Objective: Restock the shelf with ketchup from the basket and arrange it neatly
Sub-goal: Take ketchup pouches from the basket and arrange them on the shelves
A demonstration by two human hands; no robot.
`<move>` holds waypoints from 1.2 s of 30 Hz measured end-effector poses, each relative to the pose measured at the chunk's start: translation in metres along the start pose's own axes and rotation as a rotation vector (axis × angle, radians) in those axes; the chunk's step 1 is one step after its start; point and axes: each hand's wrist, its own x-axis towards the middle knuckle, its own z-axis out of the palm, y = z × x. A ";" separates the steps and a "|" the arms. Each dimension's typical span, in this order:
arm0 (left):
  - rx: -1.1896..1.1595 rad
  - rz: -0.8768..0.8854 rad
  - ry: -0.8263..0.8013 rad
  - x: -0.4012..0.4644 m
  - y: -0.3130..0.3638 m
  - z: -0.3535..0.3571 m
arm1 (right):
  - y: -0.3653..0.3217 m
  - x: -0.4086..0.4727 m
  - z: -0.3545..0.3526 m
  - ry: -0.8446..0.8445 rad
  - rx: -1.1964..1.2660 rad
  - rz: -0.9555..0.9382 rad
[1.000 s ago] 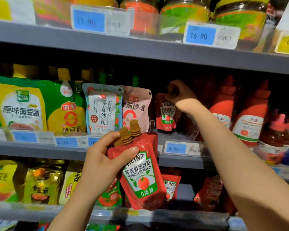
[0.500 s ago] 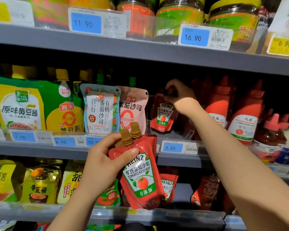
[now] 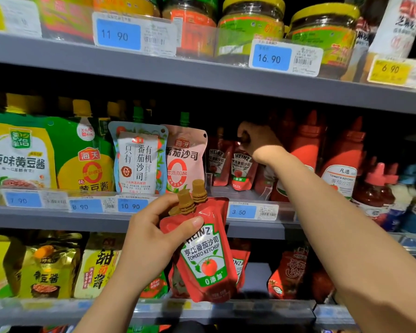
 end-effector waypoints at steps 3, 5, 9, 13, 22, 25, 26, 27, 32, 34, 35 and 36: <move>0.001 -0.010 0.002 0.002 -0.001 -0.001 | 0.001 0.003 0.003 -0.061 -0.114 0.008; -0.009 -0.008 0.001 0.002 -0.002 -0.001 | 0.001 0.001 0.002 -0.057 -0.194 0.003; -0.030 0.010 -0.007 0.003 -0.004 0.001 | 0.001 -0.003 -0.001 -0.045 -0.336 0.061; -0.029 0.024 -0.036 0.002 -0.006 0.004 | -0.001 -0.002 -0.003 -0.076 -0.281 0.047; -0.024 0.009 -0.039 0.002 -0.004 0.008 | -0.011 -0.017 -0.011 -0.060 -0.339 0.017; -0.077 -0.014 -0.027 0.004 -0.005 0.013 | -0.012 -0.060 -0.017 0.120 -0.001 -0.060; -0.086 -0.010 -0.035 0.005 -0.005 0.015 | -0.014 -0.079 -0.018 0.100 0.260 -0.101; -0.090 0.002 -0.046 0.006 -0.005 0.018 | -0.019 -0.098 -0.020 0.024 0.515 -0.129; -0.109 0.034 -0.098 0.002 0.000 0.033 | -0.031 -0.160 -0.025 -0.212 0.968 -0.108; -0.118 0.048 -0.100 -0.001 0.004 0.039 | -0.031 -0.167 -0.024 -0.155 0.975 -0.132; -0.135 0.044 -0.098 -0.002 0.005 0.041 | -0.030 -0.169 -0.023 -0.121 0.942 -0.138; -0.155 0.034 -0.100 -0.002 0.006 0.042 | -0.031 -0.170 -0.023 -0.088 0.912 -0.135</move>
